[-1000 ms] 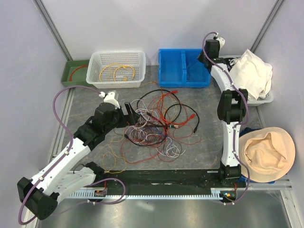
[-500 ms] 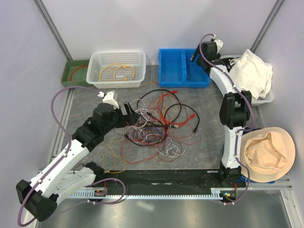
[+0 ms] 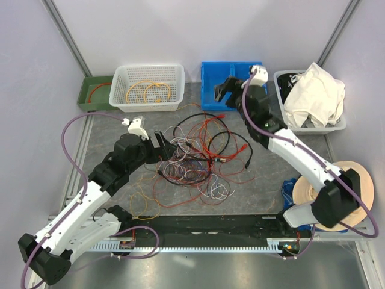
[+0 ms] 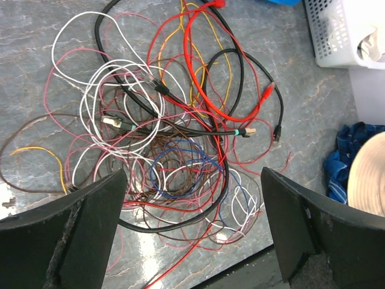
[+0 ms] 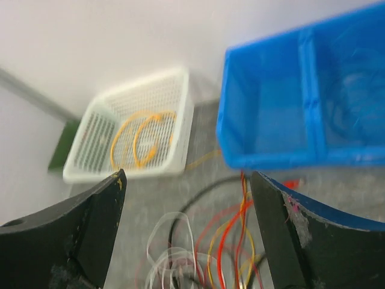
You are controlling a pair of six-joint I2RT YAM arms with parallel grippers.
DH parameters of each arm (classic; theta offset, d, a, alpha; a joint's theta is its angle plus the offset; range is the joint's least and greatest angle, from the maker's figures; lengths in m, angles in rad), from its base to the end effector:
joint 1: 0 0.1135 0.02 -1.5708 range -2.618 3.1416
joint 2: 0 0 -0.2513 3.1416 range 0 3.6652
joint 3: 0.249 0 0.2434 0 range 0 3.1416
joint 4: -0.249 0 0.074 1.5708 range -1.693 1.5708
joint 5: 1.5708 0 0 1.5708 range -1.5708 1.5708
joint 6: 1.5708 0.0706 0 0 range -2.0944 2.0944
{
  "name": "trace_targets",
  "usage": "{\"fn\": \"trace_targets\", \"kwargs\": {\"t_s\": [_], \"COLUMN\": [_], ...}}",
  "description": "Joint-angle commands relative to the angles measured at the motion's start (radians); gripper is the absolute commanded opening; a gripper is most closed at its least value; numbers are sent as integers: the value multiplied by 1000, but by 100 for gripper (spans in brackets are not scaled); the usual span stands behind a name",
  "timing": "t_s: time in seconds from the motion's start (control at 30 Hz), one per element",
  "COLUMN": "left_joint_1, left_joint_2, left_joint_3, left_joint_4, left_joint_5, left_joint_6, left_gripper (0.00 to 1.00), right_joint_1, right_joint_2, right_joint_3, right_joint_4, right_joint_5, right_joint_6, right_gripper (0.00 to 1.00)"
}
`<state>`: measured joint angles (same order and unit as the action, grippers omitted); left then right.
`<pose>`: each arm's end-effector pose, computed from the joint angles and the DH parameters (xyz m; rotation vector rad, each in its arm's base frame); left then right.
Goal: Untangle the cables
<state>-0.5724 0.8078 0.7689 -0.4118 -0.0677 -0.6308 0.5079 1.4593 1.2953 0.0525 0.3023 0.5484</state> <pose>0.1828 -0.1121 0.2830 -0.1054 2.0877 -0.6833 0.3380 0.1641 0.3682 0.2645 1.6855 0.5394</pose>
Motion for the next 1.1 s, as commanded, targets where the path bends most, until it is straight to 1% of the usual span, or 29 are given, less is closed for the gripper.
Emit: {"fn": "trace_targets", "kwargs": {"t_s": [0.0, 0.03, 0.07, 0.1, 0.2, 0.27, 0.33, 0.43, 0.53, 0.63, 0.67, 0.7, 0.83, 0.87, 0.93, 1.0, 1.07], "left_joint_1": [5, 5, 5, 5, 5, 5, 5, 5, 5, 5, 5, 5, 5, 5, 5, 5, 5], "left_joint_2": [-3, -1, 7, 19, 33, 31, 24, 19, 13, -25, -47, -58, -79, -78, -75, -71, -65], "left_joint_3": [-29, -31, -34, -34, -42, -59, -74, -105, -118, -93, -64, -47, 62, 108, 157, 170, 155], "left_joint_4": [62, 74, 79, 82, 87, 91, 100, 113, 108, 71, 58, 26, -76, -96, -134, -145, -148], "left_joint_5": [61, 65, 100, 109, 132, 137, 134, 129, 131, 86, 47, 25, -116, -173, -234, -245, -230], "left_joint_6": [-50, -55, -61, -69, -81, -86, -98, -112, -121, -115, -107, -89, -37, -14, 8, 29, 23], "left_gripper": [99, 100, 99, 99, 99, 99, 99, 99, 98, 98, 98, 98, 100, 100, 100, 100, 100], "right_joint_1": [105, 130, 153, 200, 271, 297, 314, 314, 314, 313, 313, 313, 313, 314, 313, 313, 314], "right_joint_2": [-69, -73, -67, -62, -42, -48, -47, -14, 62, 165, 206, 220, 253, 271, 295, 286, 228], "right_joint_3": [-280, -319, -355, -414, -505, -557, -571, -551, -495, -418, -391, -380, -372, -357, -335, -336, -384], "right_joint_4": [78, 82, 93, 92, 93, 115, 136, 135, 121, 87, 83, 81, 122, 116, 81, 81, 113], "right_joint_5": [-46, -51, -51, -39, -17, 11, 31, 81, 141, 162, 156, 143, 78, 66, 67, 83, 66], "right_joint_6": [-5, -10, -18, -30, -31, -42, -63, -100, -157, -188, -191, -191, -171, -171, -173, -160, -154], "right_gripper": [90, 89, 88, 88, 85, 85, 85, 85, 86, 85, 84, 81, 76, 75, 74, 74, 74]}}
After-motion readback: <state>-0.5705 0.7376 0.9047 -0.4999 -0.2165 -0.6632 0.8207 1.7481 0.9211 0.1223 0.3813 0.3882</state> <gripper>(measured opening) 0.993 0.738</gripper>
